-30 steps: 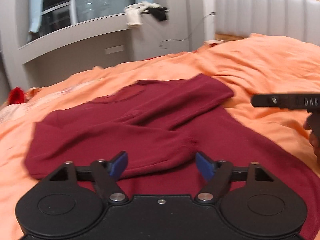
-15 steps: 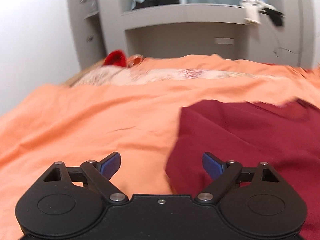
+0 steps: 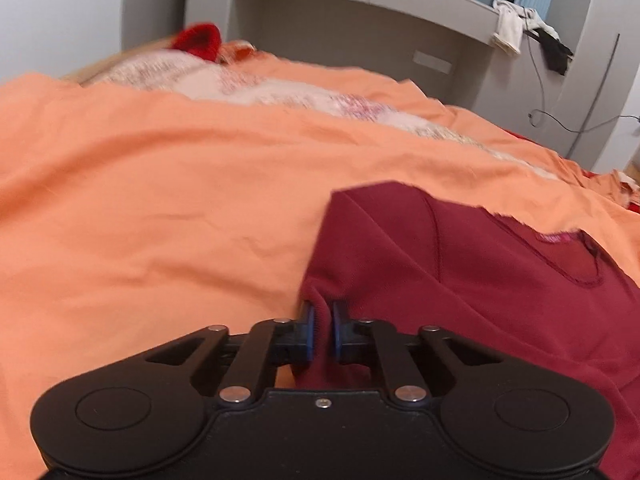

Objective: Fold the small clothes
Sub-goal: 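Lay the held sleeve across the shirt body and open the left tool, then move both tools to the shirt hem corners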

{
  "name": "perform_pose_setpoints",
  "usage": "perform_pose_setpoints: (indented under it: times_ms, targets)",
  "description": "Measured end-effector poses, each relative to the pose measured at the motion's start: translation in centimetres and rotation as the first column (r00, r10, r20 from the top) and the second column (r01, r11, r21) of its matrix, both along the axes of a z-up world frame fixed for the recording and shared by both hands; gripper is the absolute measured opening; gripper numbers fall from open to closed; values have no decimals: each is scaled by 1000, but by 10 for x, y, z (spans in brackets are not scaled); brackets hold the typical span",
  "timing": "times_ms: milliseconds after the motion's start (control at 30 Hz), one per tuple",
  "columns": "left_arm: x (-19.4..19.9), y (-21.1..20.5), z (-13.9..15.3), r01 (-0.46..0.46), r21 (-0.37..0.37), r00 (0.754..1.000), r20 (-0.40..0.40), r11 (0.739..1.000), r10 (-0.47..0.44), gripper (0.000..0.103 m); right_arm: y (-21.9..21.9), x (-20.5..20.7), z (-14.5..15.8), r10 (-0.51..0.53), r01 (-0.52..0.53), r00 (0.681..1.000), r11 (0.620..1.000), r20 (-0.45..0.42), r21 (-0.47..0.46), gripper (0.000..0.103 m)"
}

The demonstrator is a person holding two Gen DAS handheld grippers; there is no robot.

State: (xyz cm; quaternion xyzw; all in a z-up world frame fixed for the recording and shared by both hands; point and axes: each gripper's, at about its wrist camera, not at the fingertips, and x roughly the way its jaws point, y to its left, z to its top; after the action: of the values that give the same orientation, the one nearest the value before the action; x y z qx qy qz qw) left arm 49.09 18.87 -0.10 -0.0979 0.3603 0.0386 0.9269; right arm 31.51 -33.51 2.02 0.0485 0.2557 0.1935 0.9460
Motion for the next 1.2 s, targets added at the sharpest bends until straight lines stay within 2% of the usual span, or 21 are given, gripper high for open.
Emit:
perform_pose_setpoints:
  times_ms: [100,167,333,433,533,633,733,833,900,1000,1100,1200]
  targets:
    - [-2,-12,-5,-14,93,1000,8,996,14,6,-4,0,-2,-9,10,1000,1000,-12,12,103]
    - [-2,-16,-7,-15,109,1000,2,994,15,11,-4,0,-2,-7,7,1000,1000,-14,5,103]
    - [-11,-2,1,-62,39,998,-30,997,63,37,-3,-5,-2,12,-12,1000,1000,-5,-20,103]
    - [-24,10,2,-81,28,996,-39,996,82,48,-2,-10,-1,15,-15,1000,999,-3,-31,103]
    - [-38,20,0,-106,-3,993,-56,994,105,49,-2,-18,-1,16,-17,1000,999,-3,-47,103]
    - [-51,20,0,-114,-2,991,-67,993,114,50,-2,-26,0,22,-22,1000,998,-2,-67,103]
    - [-63,11,3,-103,38,990,-88,994,106,53,-4,-36,2,32,-31,999,996,8,-86,103]
    - [-78,-1,3,-80,107,989,-114,991,93,54,-6,-46,3,42,-40,999,994,18,-102,103]
    - [-95,-8,8,-69,137,991,-101,988,83,59,-8,-53,4,47,-45,999,993,22,-106,103]
    - [-126,-17,22,-62,146,996,-57,987,71,79,-14,-66,5,59,-54,998,992,39,-112,103]
    - [-159,-28,37,-36,144,999,-10,989,38,80,-20,-83,6,76,-67,995,990,68,-127,103]
    - [-194,-42,51,16,138,999,37,990,-21,91,-28,-103,5,98,-83,990,987,104,-136,103]
